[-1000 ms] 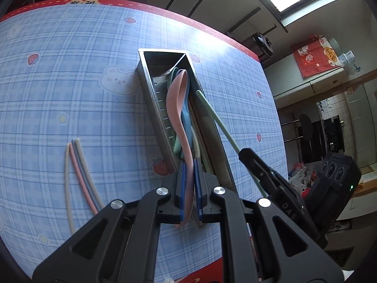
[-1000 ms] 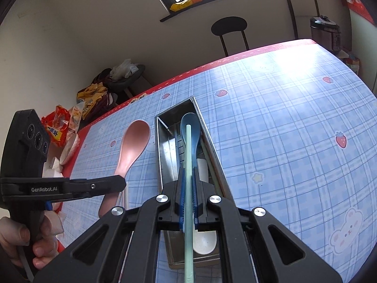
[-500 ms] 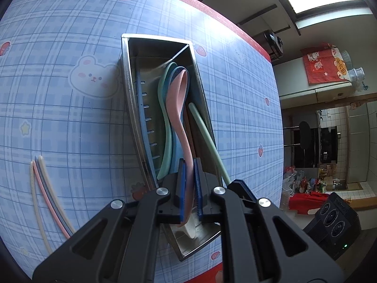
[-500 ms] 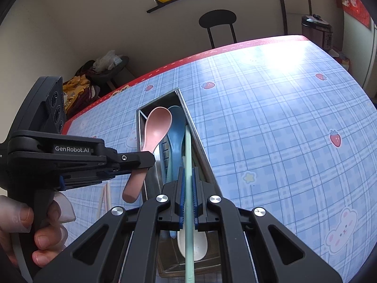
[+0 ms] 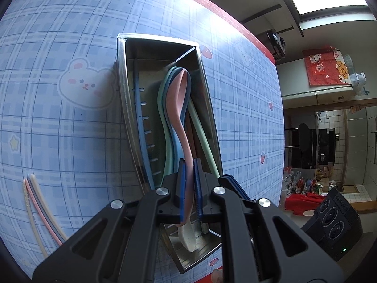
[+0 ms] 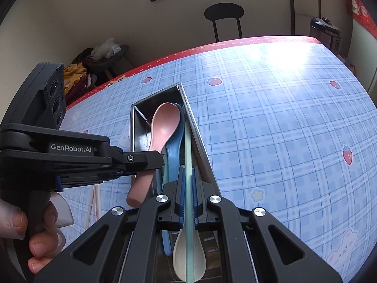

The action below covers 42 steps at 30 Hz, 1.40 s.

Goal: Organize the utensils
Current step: 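Open both tools to release the pink spoon and green chopstick, then withdraw both tools from the tray toward the remaining chopsticks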

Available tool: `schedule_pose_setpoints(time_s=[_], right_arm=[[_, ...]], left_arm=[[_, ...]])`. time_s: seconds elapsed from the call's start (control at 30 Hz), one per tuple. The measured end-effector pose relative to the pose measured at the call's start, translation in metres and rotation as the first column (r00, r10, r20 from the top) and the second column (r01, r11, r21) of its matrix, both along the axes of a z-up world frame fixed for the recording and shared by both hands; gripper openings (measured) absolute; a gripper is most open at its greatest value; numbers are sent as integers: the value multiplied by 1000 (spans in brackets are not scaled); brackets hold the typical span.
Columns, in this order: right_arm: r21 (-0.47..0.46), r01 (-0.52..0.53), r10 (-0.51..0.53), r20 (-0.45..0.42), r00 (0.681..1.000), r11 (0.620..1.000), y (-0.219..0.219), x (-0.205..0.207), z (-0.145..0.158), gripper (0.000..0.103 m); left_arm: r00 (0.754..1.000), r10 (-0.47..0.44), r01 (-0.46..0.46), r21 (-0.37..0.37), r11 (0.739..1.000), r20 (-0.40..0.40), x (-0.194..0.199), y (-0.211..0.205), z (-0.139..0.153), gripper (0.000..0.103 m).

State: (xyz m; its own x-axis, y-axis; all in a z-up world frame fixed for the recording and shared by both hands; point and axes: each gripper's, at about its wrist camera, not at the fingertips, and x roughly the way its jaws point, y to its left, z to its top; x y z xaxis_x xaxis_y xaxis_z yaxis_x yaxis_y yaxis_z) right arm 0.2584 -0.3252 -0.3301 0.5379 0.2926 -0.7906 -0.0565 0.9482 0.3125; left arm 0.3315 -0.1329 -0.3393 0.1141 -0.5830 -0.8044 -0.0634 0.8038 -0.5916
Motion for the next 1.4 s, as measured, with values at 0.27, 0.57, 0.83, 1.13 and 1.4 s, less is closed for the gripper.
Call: schedule_pose_setpoints(time_s=[0.27,0.57,0.83,1.13,1.4], right_arm=[[-1,-44,44,-17,999,999,4,12,-4,6],[24,-27,27,10,1000,999,-10,0,20,32],[32,-8,6,66,998,999,-16,-36,55,90],[8,-137,136,53,989,991,34,-83,55,97],[-159,-312,319,20,948,937,104,-114,32,97]], left_arm=[[999,-31,31,28,999,26,12,-8,5,12],[987,-48,45,28,999,154,13,11,52,63],[950,-25,-7,101,995,313,-26,64,105,97],[948,68,-124,166,978,312,-111,140,88,97],[951,-53,-81,409,909,306,-185,173,43,97]])
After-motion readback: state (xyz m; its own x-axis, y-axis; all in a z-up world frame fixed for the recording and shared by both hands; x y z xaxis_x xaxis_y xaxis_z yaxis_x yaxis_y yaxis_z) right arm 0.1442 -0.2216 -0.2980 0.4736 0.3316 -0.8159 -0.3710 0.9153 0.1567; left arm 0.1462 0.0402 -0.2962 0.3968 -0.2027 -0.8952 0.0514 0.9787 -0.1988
